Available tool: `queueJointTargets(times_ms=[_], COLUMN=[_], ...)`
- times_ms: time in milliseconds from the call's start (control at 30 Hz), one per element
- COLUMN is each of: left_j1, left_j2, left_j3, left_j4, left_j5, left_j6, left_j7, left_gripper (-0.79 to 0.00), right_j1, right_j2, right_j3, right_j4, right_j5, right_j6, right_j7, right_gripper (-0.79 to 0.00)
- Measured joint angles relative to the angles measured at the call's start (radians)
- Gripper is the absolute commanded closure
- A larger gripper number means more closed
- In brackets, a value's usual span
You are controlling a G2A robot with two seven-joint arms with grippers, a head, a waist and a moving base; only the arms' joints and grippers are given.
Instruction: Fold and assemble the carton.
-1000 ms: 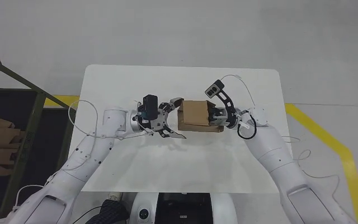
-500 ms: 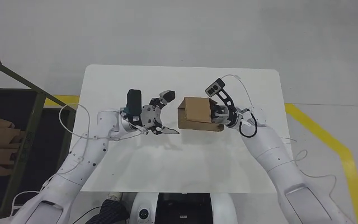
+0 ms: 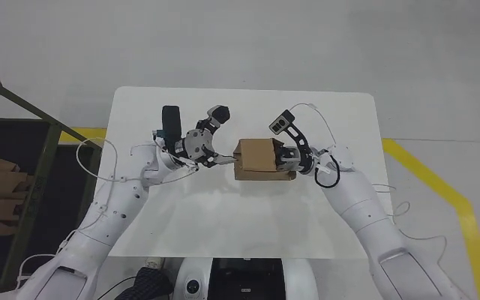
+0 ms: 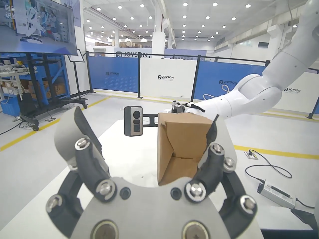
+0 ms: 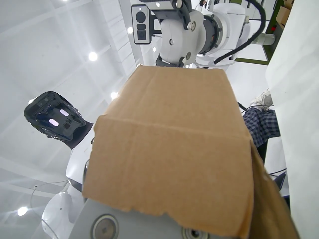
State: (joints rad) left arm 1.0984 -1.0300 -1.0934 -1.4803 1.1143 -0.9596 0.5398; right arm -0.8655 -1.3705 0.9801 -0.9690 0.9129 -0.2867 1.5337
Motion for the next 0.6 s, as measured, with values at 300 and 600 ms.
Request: queueJointTargets(times_ms=[300, 600], left_j1=[-0.028, -0.029], left_j2=[-0.020, -0.031], left_j3=[0.032, 0.033], left_j4=[0.030, 0.037], left_j5=[-0.071, -0.077], left_j6=[0.006, 0.008], left_j7=[-0.040, -0.035], left_gripper=[-0.785, -0.785], right_j1=[-0.002, 0.004], right_j2=[-0.010, -0.019], right_j3=[-0.012, -0.036], right_j4=[-0.033, -0.022], right_j5=[-0.007, -0.009], right_j6=[0.002, 0.002], right_j7=[0.002, 0.002], right_gripper=[0.000, 0.000])
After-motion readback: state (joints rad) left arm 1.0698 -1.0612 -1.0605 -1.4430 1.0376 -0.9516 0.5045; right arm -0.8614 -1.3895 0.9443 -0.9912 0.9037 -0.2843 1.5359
